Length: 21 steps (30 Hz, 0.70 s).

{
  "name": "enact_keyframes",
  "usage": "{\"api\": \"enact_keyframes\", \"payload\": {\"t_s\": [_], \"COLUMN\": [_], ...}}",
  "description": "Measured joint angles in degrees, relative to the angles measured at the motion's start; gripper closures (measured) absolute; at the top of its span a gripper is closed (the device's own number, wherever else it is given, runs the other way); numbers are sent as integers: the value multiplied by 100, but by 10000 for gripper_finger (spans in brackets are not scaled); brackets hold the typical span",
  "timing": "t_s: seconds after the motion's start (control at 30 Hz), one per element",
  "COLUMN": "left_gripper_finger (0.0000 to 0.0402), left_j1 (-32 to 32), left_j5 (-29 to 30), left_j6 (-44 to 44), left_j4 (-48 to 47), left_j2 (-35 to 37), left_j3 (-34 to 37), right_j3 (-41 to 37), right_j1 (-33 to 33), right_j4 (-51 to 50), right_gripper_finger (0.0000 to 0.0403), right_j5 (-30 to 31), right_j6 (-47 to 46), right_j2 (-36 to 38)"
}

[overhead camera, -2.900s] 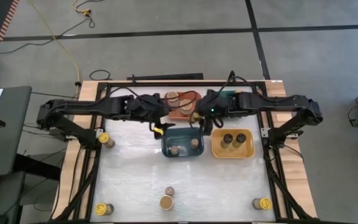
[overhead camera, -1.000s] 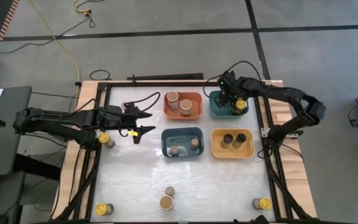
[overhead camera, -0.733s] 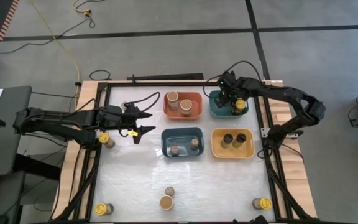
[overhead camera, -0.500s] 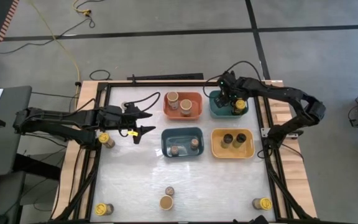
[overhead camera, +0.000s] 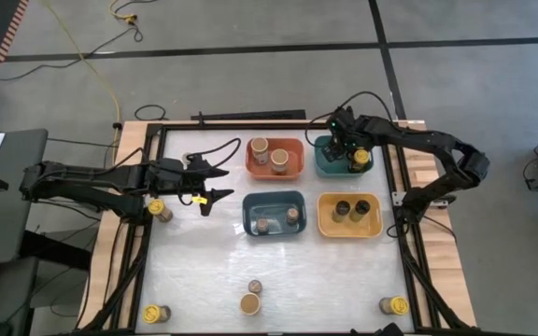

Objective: Sort spices by type
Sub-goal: Put the yellow spice bottle into the green bin

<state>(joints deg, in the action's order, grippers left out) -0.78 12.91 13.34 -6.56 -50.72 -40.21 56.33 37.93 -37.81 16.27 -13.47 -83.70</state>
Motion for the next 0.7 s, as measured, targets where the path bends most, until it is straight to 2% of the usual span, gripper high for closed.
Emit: {"api": "enact_keyframes", "payload": {"t_s": [0.7], "left_gripper_finger": [111], "left_j1": [0], "left_j5": [-7], "left_j6": [256], "left_j4": [-1], "left_j2": [0], "left_j3": [2], "right_j3": [1], "right_j1": [7], "right_j4": [-56], "right_gripper_finger": [132], "right_j5": [11], "right_j6": [-62], "right_j2": [4]}}
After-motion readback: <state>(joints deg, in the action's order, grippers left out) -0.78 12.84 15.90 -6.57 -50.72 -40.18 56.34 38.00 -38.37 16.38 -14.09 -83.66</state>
